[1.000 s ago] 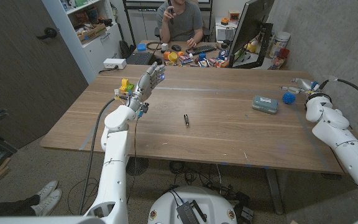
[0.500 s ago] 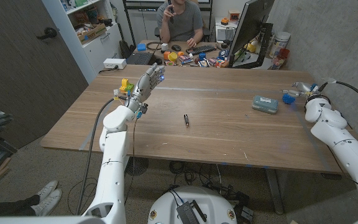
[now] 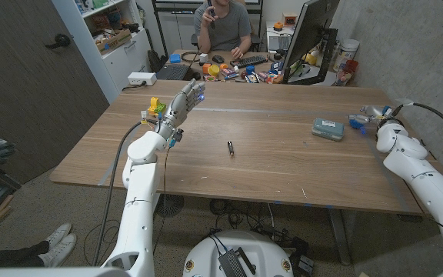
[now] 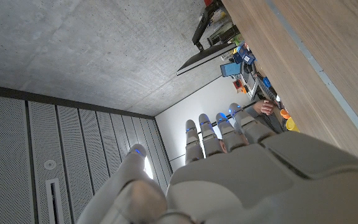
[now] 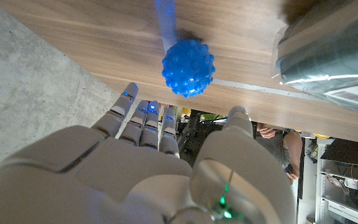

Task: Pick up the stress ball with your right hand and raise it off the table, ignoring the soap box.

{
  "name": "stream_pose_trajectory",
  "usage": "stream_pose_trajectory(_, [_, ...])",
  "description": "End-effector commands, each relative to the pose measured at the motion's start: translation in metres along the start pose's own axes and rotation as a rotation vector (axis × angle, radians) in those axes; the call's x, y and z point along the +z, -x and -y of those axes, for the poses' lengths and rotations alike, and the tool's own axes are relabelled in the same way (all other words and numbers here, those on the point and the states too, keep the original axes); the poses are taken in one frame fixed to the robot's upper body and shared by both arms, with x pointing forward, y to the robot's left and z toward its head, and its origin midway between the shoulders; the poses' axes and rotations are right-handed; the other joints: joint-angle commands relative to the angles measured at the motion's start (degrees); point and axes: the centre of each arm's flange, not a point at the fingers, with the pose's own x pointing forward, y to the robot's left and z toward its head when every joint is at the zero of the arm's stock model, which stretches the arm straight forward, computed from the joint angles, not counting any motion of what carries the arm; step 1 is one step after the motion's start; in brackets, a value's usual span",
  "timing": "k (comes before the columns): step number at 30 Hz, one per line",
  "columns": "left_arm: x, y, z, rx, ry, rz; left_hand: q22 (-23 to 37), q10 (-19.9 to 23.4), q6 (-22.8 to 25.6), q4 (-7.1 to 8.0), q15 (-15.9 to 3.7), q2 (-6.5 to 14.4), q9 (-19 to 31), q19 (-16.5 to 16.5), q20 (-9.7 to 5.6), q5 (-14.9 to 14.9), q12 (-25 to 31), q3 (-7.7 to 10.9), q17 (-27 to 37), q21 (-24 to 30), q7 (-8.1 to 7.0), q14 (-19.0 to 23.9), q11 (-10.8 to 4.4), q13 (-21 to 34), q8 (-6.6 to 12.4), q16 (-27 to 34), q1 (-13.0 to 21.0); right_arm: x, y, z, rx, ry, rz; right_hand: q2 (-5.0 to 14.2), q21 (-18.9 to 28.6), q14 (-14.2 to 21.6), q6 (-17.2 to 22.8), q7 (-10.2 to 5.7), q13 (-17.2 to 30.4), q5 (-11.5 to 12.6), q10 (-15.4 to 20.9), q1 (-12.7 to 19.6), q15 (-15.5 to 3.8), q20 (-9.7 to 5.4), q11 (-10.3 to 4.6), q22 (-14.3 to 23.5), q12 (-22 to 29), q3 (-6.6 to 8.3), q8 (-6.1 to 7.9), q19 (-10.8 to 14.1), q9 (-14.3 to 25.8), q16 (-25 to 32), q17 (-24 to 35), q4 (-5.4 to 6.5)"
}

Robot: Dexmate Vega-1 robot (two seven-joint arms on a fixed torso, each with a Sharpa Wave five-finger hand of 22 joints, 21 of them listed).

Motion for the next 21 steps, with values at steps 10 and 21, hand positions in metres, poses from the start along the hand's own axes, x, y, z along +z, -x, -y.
stream_pose_trajectory(10, [-0.0011,0.0059,-0.0001,0.002,0.004,0.006,0.22,0.06,-0.5,-0.38,-3.56,0.75,0.13,0.28,-1.9,0.15,0.19,0.16,0.19,0.21,1.1,-0.25,0.01,0.12,0.07,0.13,0.11,0.002,-0.0028,-0.0094,0.039,0.029,-0.005,0.08,0.13,4.19,-0.07,-1.09,0.2,1.39,0.71,1.86,-3.04,0.75,-0.72,0.35,0.22,0.22,-0.26,2.72,0.37,1.43,0.51,-0.51])
stream_pose_trajectory(21, [-0.0004,0.007,0.0007,0.0,0.011,0.013,0.23,0.2,-0.4,-0.36,-3.49,0.77,0.13,0.48,-1.96,0.13,0.25,0.09,0.2,0.29,1.17,-0.19,0.02,0.13,0.1,0.17,0.03,0.0018,-0.0017,-0.0123,0.02,0.037,-0.007,4.04,1.44,13.49,3.76,-3.05,-0.01,4.82,3.2,14.88,-8.1,-1.38,-2.25,0.37,0.46,5.68,0.62,8.64,0.29,3.25,0.6,-2.79])
